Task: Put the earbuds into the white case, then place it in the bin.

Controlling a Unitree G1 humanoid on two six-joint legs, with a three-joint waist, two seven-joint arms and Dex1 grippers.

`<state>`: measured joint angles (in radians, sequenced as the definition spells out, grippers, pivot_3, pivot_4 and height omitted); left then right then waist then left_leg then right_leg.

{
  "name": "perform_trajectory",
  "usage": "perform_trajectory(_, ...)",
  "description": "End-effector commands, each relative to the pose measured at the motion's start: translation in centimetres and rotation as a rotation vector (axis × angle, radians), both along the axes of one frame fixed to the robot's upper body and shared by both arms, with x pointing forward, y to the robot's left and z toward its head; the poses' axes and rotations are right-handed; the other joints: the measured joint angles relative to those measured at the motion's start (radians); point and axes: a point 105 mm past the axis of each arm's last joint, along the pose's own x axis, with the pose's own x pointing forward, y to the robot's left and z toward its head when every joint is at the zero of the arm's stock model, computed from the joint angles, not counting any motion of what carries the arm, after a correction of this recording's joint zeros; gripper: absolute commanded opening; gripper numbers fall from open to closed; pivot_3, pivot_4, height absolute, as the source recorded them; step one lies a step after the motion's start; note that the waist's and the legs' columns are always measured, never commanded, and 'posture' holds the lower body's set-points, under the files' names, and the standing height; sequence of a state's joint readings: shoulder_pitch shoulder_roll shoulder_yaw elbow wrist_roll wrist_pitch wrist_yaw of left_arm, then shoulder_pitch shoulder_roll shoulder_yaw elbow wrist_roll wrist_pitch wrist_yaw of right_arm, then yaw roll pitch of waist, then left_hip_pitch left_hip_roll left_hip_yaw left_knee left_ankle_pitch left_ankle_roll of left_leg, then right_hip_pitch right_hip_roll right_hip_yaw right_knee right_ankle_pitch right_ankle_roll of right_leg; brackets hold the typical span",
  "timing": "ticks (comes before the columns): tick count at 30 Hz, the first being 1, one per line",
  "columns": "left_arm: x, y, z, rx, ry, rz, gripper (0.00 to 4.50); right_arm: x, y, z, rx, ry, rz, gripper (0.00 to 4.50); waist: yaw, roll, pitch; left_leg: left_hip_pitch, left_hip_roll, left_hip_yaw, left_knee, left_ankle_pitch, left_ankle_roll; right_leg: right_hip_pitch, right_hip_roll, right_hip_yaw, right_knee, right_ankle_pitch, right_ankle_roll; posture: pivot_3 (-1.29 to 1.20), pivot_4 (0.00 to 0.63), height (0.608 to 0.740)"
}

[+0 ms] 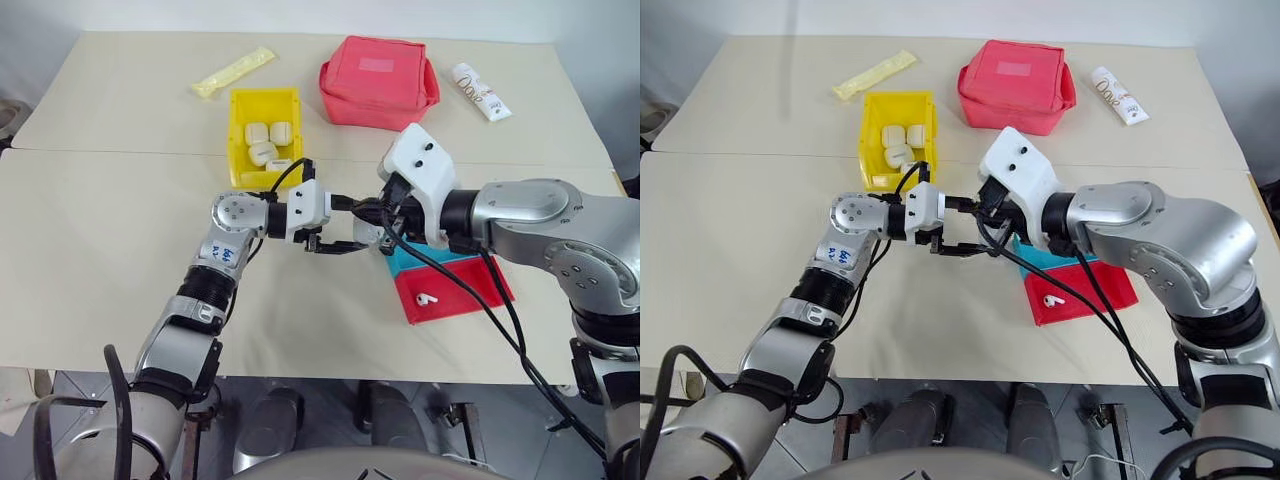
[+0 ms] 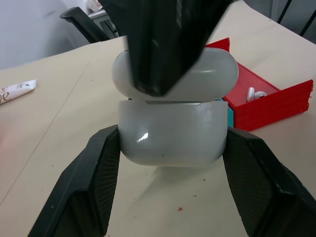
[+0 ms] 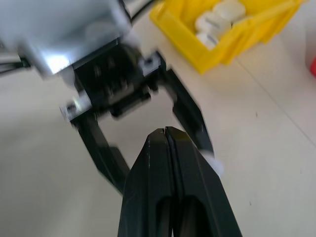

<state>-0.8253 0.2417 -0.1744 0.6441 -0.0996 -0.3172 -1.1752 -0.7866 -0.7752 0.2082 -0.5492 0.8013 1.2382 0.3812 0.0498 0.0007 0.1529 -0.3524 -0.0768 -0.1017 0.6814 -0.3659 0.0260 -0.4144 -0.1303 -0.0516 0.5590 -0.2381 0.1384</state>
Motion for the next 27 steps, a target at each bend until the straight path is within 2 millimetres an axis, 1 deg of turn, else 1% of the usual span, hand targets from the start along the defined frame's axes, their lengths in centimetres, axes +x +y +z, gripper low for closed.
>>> perform_trajectory(1,0.4,0.5,2.0,-0.038,-0.038,0.000,2.76,-0.4,-1.5,0.3,-0.017,-0.025,-0.019,0.03,0.000,0.000,0.000,0.000,0.000,0.000,0.000,0.000,0.000,0.000,0.000,0.000,0.000,0.000,0.000,0.00,0.150,0.740)
perform_trajectory(2,0.5,0.7,2.1,-0.037,-0.035,0.005,2.76,-0.4,-2.1,0.0,-0.026,-0.018,-0.038,0.03,-0.001,0.000,0.000,0.000,0.000,0.000,0.000,0.000,0.000,0.000,0.000,0.000,0.000,0.000,0.000,0.00,0.150,0.740)
perform_trajectory(5,0.8,1.5,2.9,-0.053,-0.035,0.017,2.76,-0.4,-4.9,-0.7,-0.052,-0.003,-0.128,0.03,0.004,0.000,0.000,0.000,0.000,0.000,0.000,0.000,0.000,0.000,0.000,0.000,0.000,0.000,0.000,0.00,0.150,0.740)
perform_trajectory(7,0.9,1.8,3.4,-0.072,-0.040,0.028,2.76,-0.5,-6.0,-0.3,-0.022,-0.020,-0.158,0.03,0.003,-0.001,0.000,0.000,0.000,0.000,0.000,0.000,0.000,0.001,0.000,0.000,0.000,0.000,0.000,0.00,0.150,0.740)
perform_trajectory(9,1.1,2.2,3.7,-0.096,-0.040,0.040,2.76,-0.7,-6.8,0.8,0.101,-0.056,-0.157,0.03,0.002,-0.001,0.000,0.000,0.000,0.001,0.000,0.000,0.000,0.000,0.000,0.000,0.000,0.000,0.001,0.00,0.150,0.740)
perform_trajectory(11,1.0,2.7,4.0,-0.129,-0.033,0.048,2.76,-1.4,-7.8,1.0,0.190,-0.065,-0.138,0.03,0.002,-0.001,0.000,0.001,0.001,0.001,-0.001,0.000,0.000,0.001,0.000,0.000,-0.001,0.000,0.001,0.00,0.150,0.740)
perform_trajectory(12,1.0,2.9,4.1,-0.143,-0.028,0.049,2.76,-2.2,-8.1,0.7,0.269,-0.010,-0.096,0.19,0.002,-0.001,0.000,0.001,0.001,0.001,-0.001,0.000,0.000,0.001,0.000,0.000,-0.001,0.000,0.001,0.00,0.150,0.740)
perform_trajectory(14,0.9,3.4,4.2,-0.174,-0.011,0.056,2.76,-3.8,-8.7,0.6,0.401,0.063,-0.014,0.63,0.004,-0.001,0.000,0.001,0.001,0.001,0.000,0.000,0.000,0.001,0.000,0.000,-0.001,0.001,0.001,0.00,0.150,0.740)
perform_trajectory(15,0.9,3.6,4.3,-0.189,0.000,0.062,2.76,-4.4,-9.0,0.5,0.433,0.076,0.020,0.90,0.004,-0.001,0.000,0.001,0.001,0.001,0.000,0.000,0.000,0.002,0.000,0.000,-0.001,0.001,0.001,0.00,0.150,0.740)
perform_trajectory(18,1.4,5.1,4.4,-0.237,0.057,0.102,2.76,-5.6,-9.8,0.5,0.500,0.103,0.106,1.90,0.001,-0.001,0.000,0.001,0.001,0.002,0.000,0.000,0.001,0.002,0.000,0.000,-0.001,0.001,0.003,0.00,0.150,0.740)
perform_trajectory(21,2.0,6.9,4.5,-0.261,0.101,0.149,2.76,-5.7,-10.5,0.5,0.514,0.101,0.129,3.04,-0.003,-0.001,0.000,0.002,0.002,0.002,0.000,0.000,0.000,0.002,0.001,0.000,-0.001,0.001,0.003,0.00,0.150,0.740)
perform_trajectory(24,3.0,8.9,5.3,-0.300,0.113,0.242,2.76,-5.3,-11.0,0.6,0.500,0.093,0.121,4.08,-0.004,-0.001,0.000,0.002,0.002,0.002,0.000,0.000,0.000,0.001,0.001,0.000,-0.001,0.001,0.002,0.00,0.150,0.740)
perform_trajectory(25,3.3,9.3,5.5,-0.311,0.115,0.264,2.76,-5.2,-11.1,0.6,0.499,0.092,0.121,4.43,-0.003,-0.001,0.000,0.002,0.001,0.002,0.000,0.000,0.000,0.001,0.001,0.000,-0.001,0.001,0.002,0.00,0.150,0.740)
perform_trajectory(27,5.1,10.8,6.0,-0.350,0.114,0.410,2.76,-4.9,-11.5,0.8,0.495,0.081,0.106,4.48,-0.001,-0.001,0.000,0.002,0.001,0.002,0.000,0.000,0.000,0.001,0.000,0.001,-0.001,0.001,0.002,0.00,0.150,0.740)
